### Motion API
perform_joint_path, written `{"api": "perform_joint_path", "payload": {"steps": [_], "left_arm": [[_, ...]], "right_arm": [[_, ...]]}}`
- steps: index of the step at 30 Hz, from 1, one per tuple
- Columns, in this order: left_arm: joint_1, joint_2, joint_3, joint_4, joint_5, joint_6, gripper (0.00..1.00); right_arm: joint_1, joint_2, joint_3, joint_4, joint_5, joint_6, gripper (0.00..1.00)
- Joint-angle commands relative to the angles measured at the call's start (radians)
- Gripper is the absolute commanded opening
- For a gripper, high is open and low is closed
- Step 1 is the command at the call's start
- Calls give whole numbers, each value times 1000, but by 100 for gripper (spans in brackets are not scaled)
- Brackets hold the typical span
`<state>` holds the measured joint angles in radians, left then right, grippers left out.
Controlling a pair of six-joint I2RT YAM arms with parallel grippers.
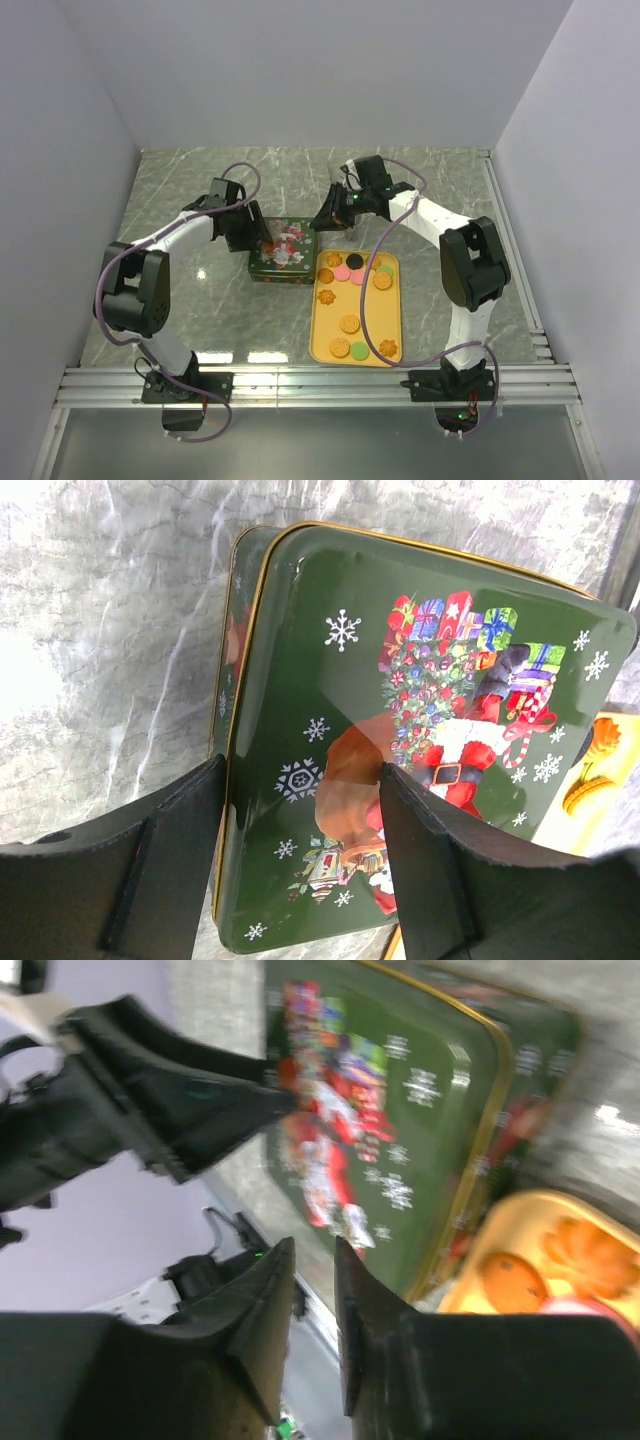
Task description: Pack the cookies
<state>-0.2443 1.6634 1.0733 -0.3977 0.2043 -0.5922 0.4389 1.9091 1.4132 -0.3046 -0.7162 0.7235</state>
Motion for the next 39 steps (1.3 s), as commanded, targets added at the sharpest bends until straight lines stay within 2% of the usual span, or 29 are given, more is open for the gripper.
{"api": "perform_joint_path", "payload": {"steps": [1, 3, 9, 14, 19, 29, 34, 35, 36, 39], "left_arm": [[-26, 24, 48, -36, -19, -15, 67], [-33, 32, 68, -49, -26, -17, 67], [-56, 64, 105, -72, -46, -20, 66], [-70, 78, 111, -78, -49, -27, 66], [-76, 72, 119, -87, -59, -29, 66], [-76, 49, 94, -82, -72, -43, 68], [-76, 0, 67, -87, -101, -41, 78], [-78, -10, 62, -92, -124, -40, 82], [-78, -26, 60, -96, -134, -37, 92], [-76, -66, 47, -110, -170, -28, 97]], "right_arm": [[12, -21, -7, 171, -110, 60, 26], [15, -4, 4, 203, -137, 79, 17], [34, 51, 64, 219, -164, 74, 2], [29, 145, 0, 272, -160, 91, 0], [20, 206, -163, 354, -132, 143, 0], [18, 199, -148, 256, -83, 80, 0], [20, 191, -158, 236, -65, 74, 0], [18, 189, -163, 236, -68, 73, 0], [20, 191, -165, 237, -66, 74, 0], [20, 186, -166, 229, -63, 67, 0]]}}
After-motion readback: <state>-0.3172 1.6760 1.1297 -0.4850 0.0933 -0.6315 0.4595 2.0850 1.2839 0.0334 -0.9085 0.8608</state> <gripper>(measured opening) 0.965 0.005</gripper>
